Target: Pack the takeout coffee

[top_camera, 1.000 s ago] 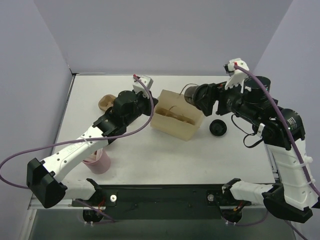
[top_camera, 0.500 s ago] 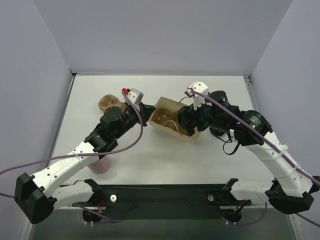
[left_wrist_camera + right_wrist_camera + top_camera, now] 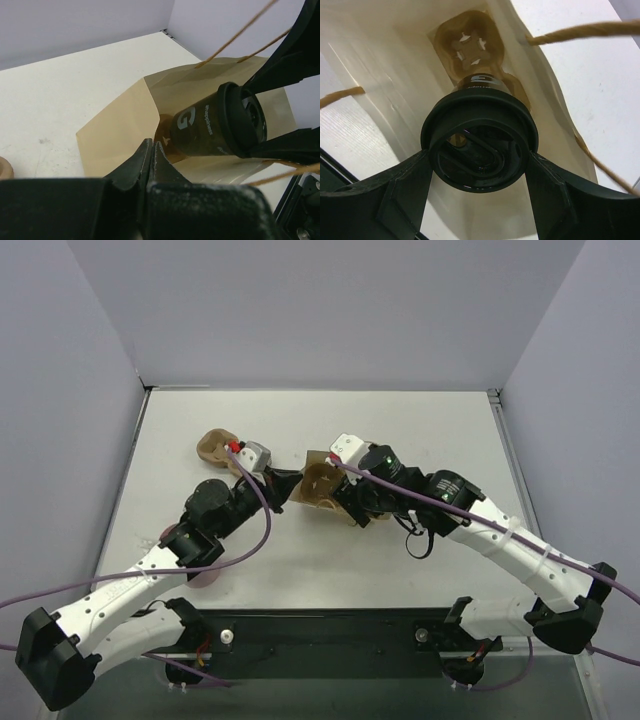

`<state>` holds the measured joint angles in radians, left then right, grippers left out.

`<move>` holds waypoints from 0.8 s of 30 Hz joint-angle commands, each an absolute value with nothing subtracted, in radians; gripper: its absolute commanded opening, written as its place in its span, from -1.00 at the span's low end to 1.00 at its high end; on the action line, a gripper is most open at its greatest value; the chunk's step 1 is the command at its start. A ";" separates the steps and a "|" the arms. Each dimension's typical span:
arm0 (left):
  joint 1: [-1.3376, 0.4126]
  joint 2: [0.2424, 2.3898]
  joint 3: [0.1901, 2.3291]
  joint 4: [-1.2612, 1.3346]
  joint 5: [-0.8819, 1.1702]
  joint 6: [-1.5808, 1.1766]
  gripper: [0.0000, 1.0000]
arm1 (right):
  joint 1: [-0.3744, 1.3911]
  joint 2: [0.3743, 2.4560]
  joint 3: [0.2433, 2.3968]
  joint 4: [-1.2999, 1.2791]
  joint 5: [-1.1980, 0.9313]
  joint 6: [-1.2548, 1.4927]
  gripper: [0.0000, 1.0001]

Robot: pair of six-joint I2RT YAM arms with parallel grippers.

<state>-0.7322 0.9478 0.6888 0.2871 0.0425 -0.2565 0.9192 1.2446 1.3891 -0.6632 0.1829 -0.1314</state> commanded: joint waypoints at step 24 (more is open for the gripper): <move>-0.838 0.802 0.660 0.090 -0.299 -0.270 -0.17 | 1.058 1.250 1.150 -0.457 0.281 -0.129 -0.09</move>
